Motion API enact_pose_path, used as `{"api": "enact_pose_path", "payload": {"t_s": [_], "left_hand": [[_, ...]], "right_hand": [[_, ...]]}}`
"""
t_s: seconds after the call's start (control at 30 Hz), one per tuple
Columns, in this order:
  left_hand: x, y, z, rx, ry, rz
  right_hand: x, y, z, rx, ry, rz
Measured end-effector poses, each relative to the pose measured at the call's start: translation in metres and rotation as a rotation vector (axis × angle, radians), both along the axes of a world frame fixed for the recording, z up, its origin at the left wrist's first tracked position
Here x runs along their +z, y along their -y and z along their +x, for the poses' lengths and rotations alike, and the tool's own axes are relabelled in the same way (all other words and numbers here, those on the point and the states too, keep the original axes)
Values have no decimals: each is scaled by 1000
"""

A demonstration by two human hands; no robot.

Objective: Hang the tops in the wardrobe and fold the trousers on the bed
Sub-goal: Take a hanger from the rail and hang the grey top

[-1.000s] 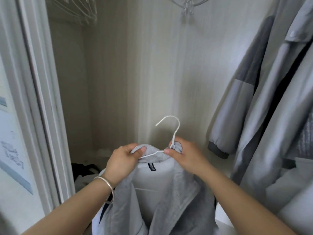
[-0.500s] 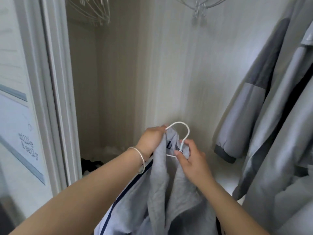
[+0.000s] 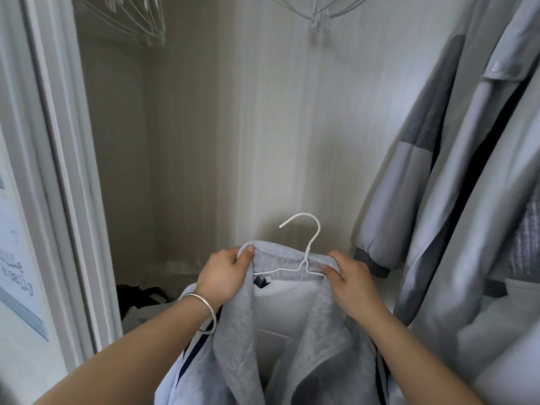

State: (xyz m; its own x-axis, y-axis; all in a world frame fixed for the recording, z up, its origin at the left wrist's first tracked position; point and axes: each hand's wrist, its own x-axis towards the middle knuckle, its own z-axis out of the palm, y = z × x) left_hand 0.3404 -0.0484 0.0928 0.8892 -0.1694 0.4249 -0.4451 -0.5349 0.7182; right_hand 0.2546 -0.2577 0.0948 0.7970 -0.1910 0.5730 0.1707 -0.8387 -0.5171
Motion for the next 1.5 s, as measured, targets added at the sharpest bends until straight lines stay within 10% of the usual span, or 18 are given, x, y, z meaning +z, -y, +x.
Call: {"api": "enact_pose_path", "payload": {"t_s": [0.1,0.3,0.5,0.67,0.87,1.27,1.5], "left_hand": [[-1,-4,2,-9,36,59],[-5,1,2,105,11,140],[0,12,5,20,-96,72],[-4,7,17,-204,-353,-139],[-4,10,18,-229,-389,-30],[17,24,13,-250,-605,-338],[41,10,25,-100,46,364]], "right_hand": [[12,9,3,-106,-145,21],[37,2,-21,137,-564,1164],[18,2,-32,85,-670,953],[7,30,-29,73,-683,1221],[-4,31,-28,-110,-570,28],[-11,-17,-23,1,-330,-301],[21,3,-22,-115,-22,36]]}}
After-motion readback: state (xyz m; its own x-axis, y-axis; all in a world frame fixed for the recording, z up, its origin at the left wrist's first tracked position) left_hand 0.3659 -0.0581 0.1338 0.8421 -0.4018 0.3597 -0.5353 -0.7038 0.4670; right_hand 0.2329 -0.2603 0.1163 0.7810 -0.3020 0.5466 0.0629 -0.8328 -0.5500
